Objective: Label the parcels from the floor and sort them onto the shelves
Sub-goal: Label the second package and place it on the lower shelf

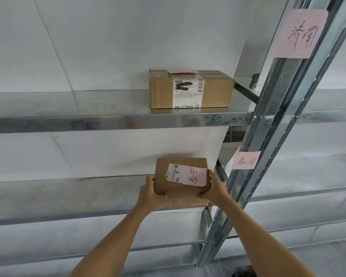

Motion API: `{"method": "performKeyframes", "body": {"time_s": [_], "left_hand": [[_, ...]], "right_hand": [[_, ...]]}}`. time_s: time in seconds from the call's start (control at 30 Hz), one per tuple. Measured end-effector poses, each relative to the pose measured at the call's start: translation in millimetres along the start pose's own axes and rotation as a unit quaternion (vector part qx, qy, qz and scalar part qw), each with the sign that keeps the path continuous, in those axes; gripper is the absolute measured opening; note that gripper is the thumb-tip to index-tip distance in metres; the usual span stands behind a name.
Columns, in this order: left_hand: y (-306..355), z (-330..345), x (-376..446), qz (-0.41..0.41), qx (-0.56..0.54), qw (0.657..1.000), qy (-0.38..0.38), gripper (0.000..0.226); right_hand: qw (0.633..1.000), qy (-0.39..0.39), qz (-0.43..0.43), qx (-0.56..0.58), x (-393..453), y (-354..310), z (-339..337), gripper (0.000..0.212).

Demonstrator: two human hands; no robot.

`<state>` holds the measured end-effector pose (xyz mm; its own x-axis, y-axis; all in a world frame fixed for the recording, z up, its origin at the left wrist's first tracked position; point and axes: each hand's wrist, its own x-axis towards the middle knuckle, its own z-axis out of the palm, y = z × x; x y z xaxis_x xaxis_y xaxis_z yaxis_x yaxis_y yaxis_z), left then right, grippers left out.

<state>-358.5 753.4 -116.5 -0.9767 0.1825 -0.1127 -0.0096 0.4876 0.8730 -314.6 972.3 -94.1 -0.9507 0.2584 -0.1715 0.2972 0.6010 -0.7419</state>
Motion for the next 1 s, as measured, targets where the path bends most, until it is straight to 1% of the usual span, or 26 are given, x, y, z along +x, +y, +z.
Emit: {"method": "performKeyframes", "body": {"time_s": [0.07,0.17,0.27,0.4,0.53,0.67,0.77,0.87,1.0], "left_hand": [[-1.6,8.8,8.0,-0.007,0.008,1.0,0.018,0.063],[-8.5,17.8,18.8,-0.018,0.052,0.998,0.04,0.057],[-12.5,27.5,27.1,-0.034,0.109,0.993,0.039,0.06],[-5.6,36.4,30.3,-0.063,0.164,0.983,0.058,0.061],[-0.1,39.0,31.8,-0.086,0.22,0.97,0.063,0.056],[-0.1,39.3,22.9,-0.105,0.25,0.961,0.053,0.051],[2.6,42.3,9.8,-0.111,0.252,0.96,0.044,0.051],[8.7,44.9,-7.9,-0.111,0.244,0.962,0.048,0.051],[21.0,42.1,-35.3,-0.108,0.222,0.968,0.035,0.059]], "right_hand": [[1.0,-0.002,0.012,-0.006,15.8,5.1,-1.1,0.094],[0.999,0.012,0.012,-0.033,31.8,15.0,3.2,0.082],[0.998,0.004,0.031,-0.057,44.6,29.7,10.2,0.075],[0.997,0.011,0.043,-0.061,51.2,36.0,16.3,0.063],[0.996,-0.002,0.049,-0.08,54.7,37.8,15.9,0.063],[0.996,-0.01,0.046,-0.079,48.7,40.4,10.7,0.062],[0.995,-0.013,0.028,-0.093,35.8,44.3,5.1,0.068],[0.991,-0.021,0.022,-0.133,17.0,44.9,-0.4,0.071],[0.982,-0.044,-0.001,-0.182,-12.8,37.1,-8.4,0.071]]}}
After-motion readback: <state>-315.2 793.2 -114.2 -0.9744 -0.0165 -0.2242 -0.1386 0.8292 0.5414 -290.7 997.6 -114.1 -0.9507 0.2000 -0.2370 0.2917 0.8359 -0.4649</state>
